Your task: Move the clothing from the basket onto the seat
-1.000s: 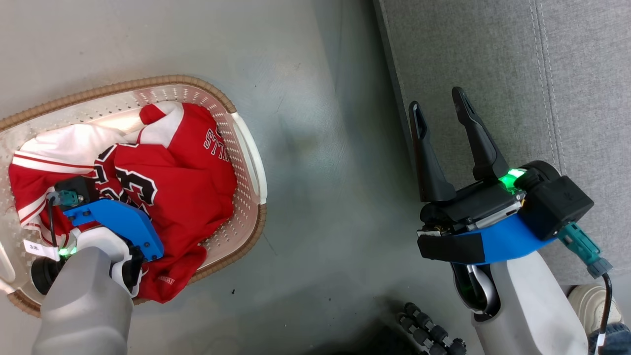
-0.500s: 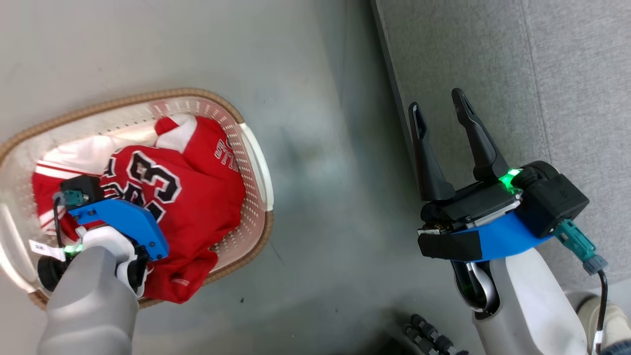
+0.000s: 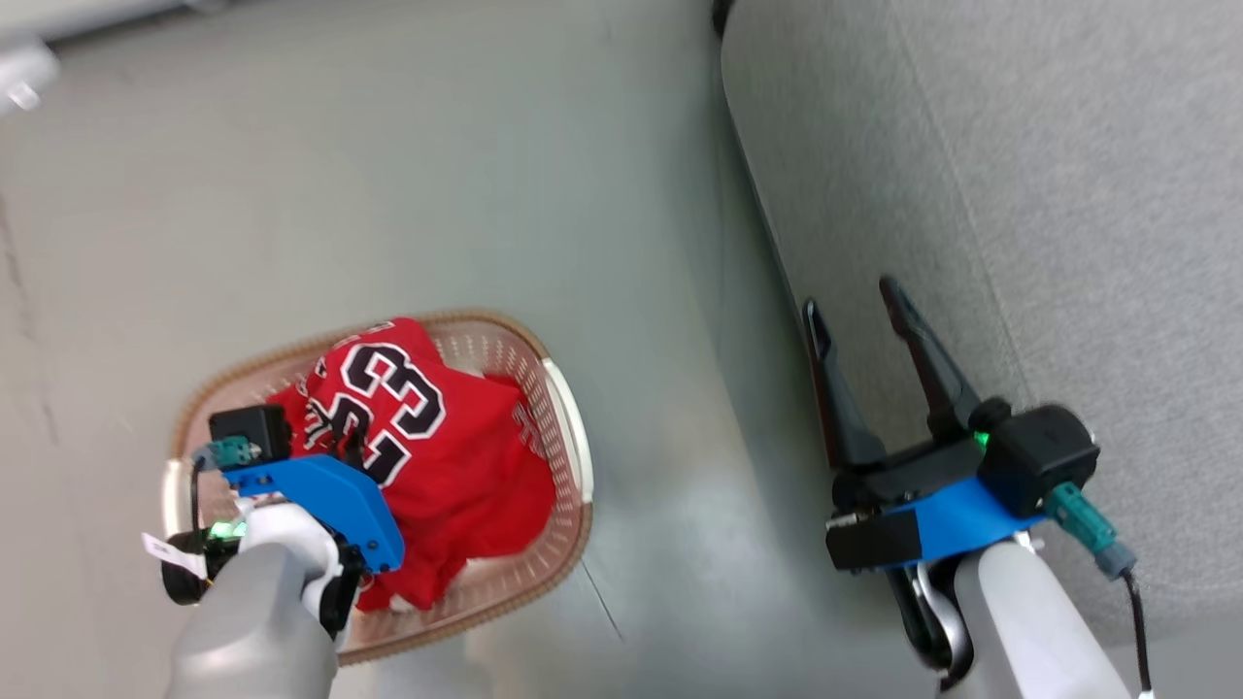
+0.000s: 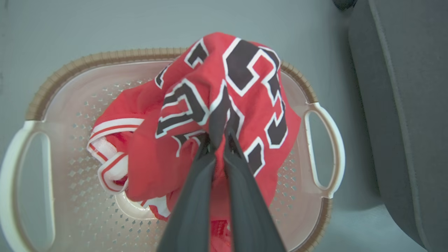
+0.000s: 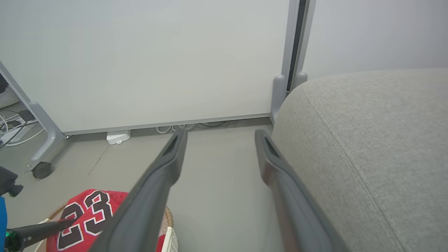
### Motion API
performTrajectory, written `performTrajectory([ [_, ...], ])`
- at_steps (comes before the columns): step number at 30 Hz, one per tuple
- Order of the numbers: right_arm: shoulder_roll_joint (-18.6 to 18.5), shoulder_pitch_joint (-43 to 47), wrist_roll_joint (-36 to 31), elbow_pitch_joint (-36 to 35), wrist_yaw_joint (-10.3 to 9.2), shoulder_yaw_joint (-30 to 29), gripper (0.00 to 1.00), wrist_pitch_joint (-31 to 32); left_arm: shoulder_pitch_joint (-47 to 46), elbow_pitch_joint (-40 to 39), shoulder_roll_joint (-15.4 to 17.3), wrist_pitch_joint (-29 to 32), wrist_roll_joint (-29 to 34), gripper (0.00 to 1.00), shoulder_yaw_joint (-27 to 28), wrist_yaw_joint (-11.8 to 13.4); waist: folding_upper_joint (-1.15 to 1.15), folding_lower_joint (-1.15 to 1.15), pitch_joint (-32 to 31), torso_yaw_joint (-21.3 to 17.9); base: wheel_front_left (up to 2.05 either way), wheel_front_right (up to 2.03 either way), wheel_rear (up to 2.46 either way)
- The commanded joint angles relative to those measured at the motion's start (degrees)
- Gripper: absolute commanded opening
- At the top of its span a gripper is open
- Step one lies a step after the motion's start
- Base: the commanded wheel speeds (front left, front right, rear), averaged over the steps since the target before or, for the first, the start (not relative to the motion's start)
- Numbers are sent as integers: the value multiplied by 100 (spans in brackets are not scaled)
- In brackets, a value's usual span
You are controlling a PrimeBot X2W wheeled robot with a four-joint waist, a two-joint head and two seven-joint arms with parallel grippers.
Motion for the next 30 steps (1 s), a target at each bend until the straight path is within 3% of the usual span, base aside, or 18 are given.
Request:
performTrajectory([
  [1,-11,84,-33,24,-4,-18,100,-2,86,-10,-5,-37,-13,0,-41,-18,0,1,-737,263,0,0,0],
  [8,-10,536,-159,298,-4,-38,100,-2,350,-268,-79,-235,-184,0,-487,-130,0,1,-1766,528,0,0,0],
  [15,-10,835,-190,470,-4,-65,100,-2,606,-1412,-75,10,-996,0,-1708,-144,0,1,-2485,770,0,0,0],
  [21,-10,1048,-205,553,-4,-97,100,38,410,-2151,-80,119,-1499,0,-2417,-143,0,1,-2859,950,0,0,0],
  [30,-10,1157,-184,504,-4,-53,100,138,11,-2890,-82,192,-2095,0,-3242,186,0,1,-3041,1070,0,0,0],
])
